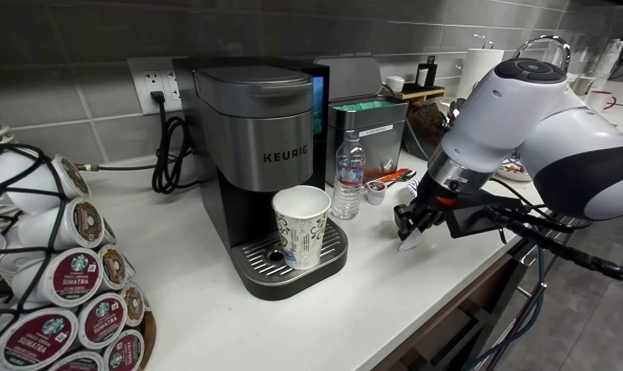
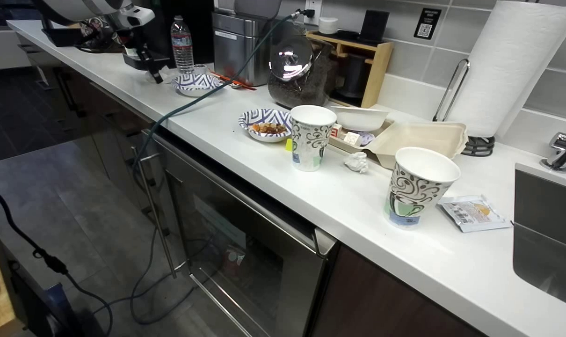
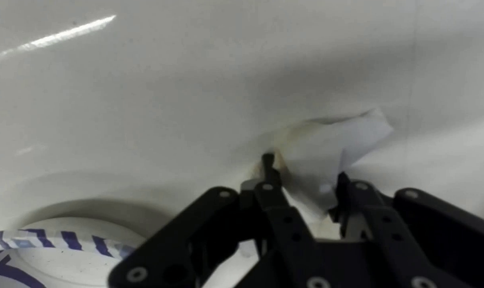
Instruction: Use the napkin to wipe the counter top
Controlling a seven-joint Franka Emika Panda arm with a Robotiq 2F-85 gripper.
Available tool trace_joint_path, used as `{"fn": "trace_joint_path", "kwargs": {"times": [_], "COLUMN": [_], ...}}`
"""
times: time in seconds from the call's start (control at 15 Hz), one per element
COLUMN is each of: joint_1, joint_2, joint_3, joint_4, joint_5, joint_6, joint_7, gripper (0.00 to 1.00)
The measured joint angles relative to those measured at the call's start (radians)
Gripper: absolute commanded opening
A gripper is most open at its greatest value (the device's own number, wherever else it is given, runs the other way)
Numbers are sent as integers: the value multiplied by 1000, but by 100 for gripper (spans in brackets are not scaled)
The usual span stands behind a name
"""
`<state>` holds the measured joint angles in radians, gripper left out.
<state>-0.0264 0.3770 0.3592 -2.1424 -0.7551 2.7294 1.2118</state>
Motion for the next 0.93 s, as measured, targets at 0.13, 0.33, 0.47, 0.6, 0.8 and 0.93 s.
{"fn": "trace_joint_path", "kwargs": {"times": [0.13,0.33,0.47,0.6,0.8,0.93], "joint_1": [0,-4,36,68,92,93], "joint_2": [-4,-25,-62,-121,-213,-244], "joint_3": [-1,-2,-68,-141,-247,-293], "joint_4": [-1,-19,-55,-108,-169,-186], "joint_5": [0,3,69,136,151,141], "joint_6": [-15,-49,-61,-109,-246,-301], "joint_7": [0,0,-40,-99,-136,-135], "gripper": [0,2,2,2,2,2]}}
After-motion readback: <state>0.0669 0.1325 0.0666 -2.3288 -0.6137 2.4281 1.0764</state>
